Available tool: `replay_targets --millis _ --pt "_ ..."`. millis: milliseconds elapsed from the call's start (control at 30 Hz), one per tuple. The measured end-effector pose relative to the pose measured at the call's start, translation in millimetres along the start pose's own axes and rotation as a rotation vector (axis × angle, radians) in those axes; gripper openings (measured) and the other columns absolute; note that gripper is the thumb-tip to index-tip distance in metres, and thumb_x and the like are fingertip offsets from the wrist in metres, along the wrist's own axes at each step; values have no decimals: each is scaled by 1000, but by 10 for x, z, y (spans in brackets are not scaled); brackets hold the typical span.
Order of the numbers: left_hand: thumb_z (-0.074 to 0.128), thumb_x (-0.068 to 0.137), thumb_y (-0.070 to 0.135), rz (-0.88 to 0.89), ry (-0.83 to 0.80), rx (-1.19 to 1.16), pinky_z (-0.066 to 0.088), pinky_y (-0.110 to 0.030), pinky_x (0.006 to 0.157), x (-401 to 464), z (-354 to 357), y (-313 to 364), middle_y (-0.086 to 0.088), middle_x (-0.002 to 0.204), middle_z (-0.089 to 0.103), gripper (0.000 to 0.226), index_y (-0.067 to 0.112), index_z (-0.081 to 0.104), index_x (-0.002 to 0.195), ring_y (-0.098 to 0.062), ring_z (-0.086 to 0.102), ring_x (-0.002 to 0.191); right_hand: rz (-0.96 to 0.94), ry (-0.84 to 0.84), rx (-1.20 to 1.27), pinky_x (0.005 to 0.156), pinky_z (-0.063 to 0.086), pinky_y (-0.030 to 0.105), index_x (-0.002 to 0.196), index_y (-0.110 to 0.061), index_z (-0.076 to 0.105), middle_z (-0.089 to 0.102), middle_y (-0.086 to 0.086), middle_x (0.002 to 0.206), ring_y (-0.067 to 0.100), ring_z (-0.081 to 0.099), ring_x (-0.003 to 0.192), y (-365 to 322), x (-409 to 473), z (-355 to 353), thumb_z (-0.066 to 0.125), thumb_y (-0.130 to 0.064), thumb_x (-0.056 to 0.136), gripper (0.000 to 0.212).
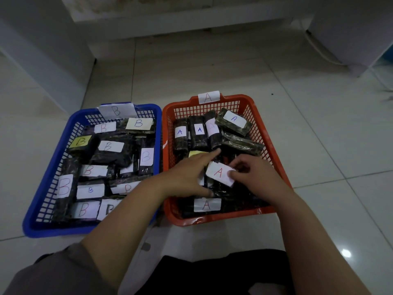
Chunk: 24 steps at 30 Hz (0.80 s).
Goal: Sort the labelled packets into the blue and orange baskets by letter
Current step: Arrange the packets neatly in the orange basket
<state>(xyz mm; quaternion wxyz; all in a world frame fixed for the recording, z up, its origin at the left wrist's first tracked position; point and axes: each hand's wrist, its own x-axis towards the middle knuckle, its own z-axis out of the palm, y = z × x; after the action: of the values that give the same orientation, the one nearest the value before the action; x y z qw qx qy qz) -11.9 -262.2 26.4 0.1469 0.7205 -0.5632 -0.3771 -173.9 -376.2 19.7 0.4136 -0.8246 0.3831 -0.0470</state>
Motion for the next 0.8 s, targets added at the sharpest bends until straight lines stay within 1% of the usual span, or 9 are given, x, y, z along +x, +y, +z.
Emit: replay_targets --millis 100,167,233,300,400,533,600,700,800 --pt "76 76 30 75 181 62 39 -36 104 112 160 -26 9 138 48 73 35 39 139 -9 43 125 50 -66 95 68 52 27 92 -25 68 70 -5 93 9 64 77 36 -7 -46 68 -26 84 8" --pt "76 75 28 102 288 52 45 -32 92 155 191 -50 10 121 57 54 33 52 124 -7 50 113 51 14 154 66 48 21 92 -27 69 69 -10 91 5 62 73 57 -37 -89 66 -29 85 7" --pt "75 77 26 80 370 -6 44 -25 84 161 169 -67 9 118 57 47 30 54 119 -7 51 108 7 322 86 71 41 16 103 -24 68 67 -7 96 8 59 80 95 -6 -146 66 -26 85 18" --pt "74 78 23 34 453 -46 41 -24 81 155 124 -90 6 117 53 48 27 53 122 -7 47 105 -58 539 -110 82 35 22 120 -18 61 63 3 113 20 55 99 108 92 -187 67 -20 83 38" --pt "74 78 18 -30 527 -50 37 -23 82 151 91 -138 3 118 52 49 24 53 122 -11 48 107 -13 460 -466 89 27 36 130 -21 54 60 7 123 31 41 116 134 293 -150 68 -27 81 51" --pt "78 73 16 -132 550 27 38 -26 77 193 61 -179 0 116 50 44 18 53 108 -16 48 105 30 415 -632 85 20 37 113 -25 66 67 2 108 28 39 110 141 414 -43 69 -27 78 35" --pt "81 69 18 -157 539 21 35 -27 71 224 30 -176 1 109 48 45 15 50 101 -15 46 97 -40 523 -620 81 21 36 104 -23 71 70 2 99 28 46 101 152 416 -11 71 -20 76 29" --pt "84 65 22 -168 519 -5 34 -28 69 274 -34 -179 3 102 45 50 17 49 100 -18 47 96 -199 672 -478 71 37 34 98 -16 74 73 2 94 31 51 90 158 356 22 74 -3 69 32" --pt "84 63 35 -186 466 64 44 -34 77 302 -101 -188 3 104 49 54 19 51 103 -20 50 100 -291 783 -327 70 41 27 101 -11 73 72 2 102 28 45 97 138 286 46 74 -1 71 31"
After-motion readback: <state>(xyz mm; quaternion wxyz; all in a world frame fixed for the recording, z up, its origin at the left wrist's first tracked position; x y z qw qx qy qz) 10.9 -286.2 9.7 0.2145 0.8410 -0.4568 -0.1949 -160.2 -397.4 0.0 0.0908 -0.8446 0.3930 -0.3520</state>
